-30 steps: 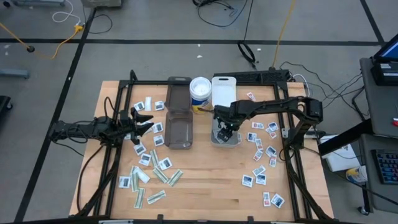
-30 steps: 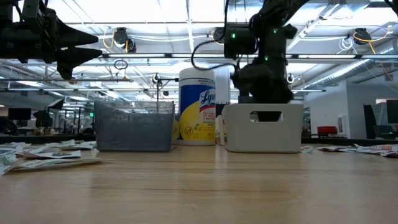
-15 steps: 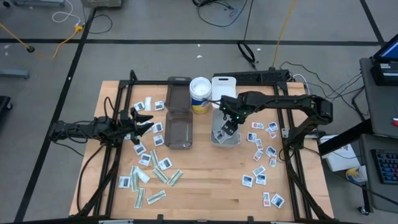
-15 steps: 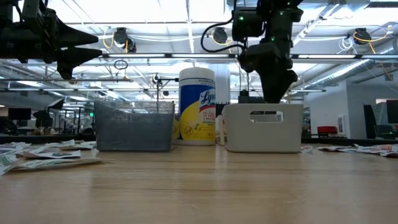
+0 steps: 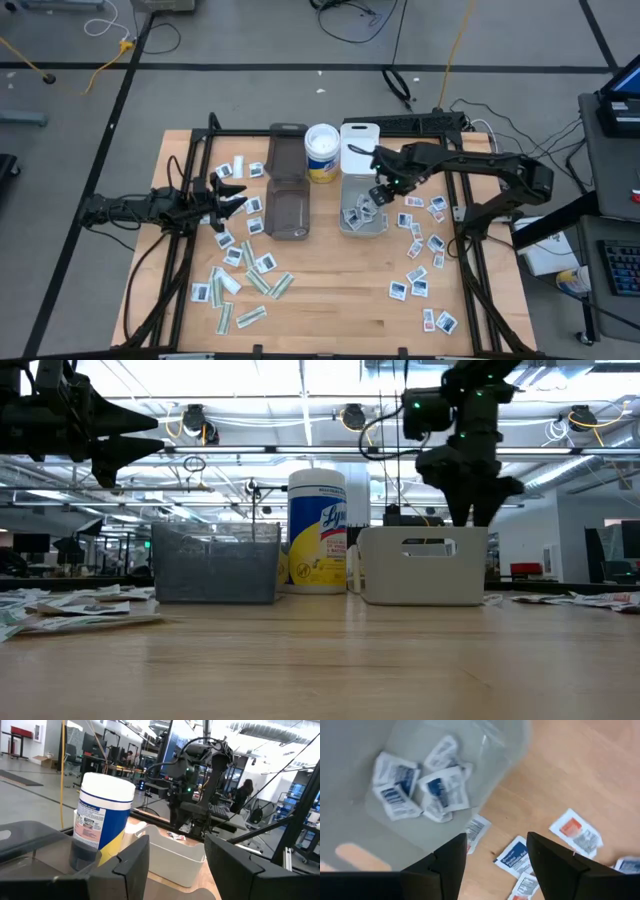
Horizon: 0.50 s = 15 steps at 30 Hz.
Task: Pick & Place First Aid Supplies
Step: Put the alcohol pad into the gray bin
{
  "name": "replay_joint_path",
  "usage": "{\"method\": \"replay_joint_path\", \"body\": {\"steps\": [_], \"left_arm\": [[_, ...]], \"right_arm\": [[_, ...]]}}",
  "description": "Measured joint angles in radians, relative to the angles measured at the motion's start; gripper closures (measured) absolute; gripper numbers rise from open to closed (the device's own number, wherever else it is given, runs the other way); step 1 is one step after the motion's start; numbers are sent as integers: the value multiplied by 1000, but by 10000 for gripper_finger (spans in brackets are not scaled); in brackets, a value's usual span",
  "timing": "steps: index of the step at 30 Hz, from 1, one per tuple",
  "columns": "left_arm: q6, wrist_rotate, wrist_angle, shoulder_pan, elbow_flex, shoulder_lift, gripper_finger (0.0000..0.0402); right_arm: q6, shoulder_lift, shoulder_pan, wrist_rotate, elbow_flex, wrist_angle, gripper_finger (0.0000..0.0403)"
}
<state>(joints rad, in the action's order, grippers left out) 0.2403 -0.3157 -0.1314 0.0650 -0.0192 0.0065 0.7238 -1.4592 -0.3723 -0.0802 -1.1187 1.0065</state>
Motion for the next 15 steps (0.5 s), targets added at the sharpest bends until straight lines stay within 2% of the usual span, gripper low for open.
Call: {"method": "replay_joint_path", "body": {"steps": [15], "left_arm": [[0,0,0,0,0,0,206]], "right_arm": [[353,163,-148,28,245,2,202]]}}
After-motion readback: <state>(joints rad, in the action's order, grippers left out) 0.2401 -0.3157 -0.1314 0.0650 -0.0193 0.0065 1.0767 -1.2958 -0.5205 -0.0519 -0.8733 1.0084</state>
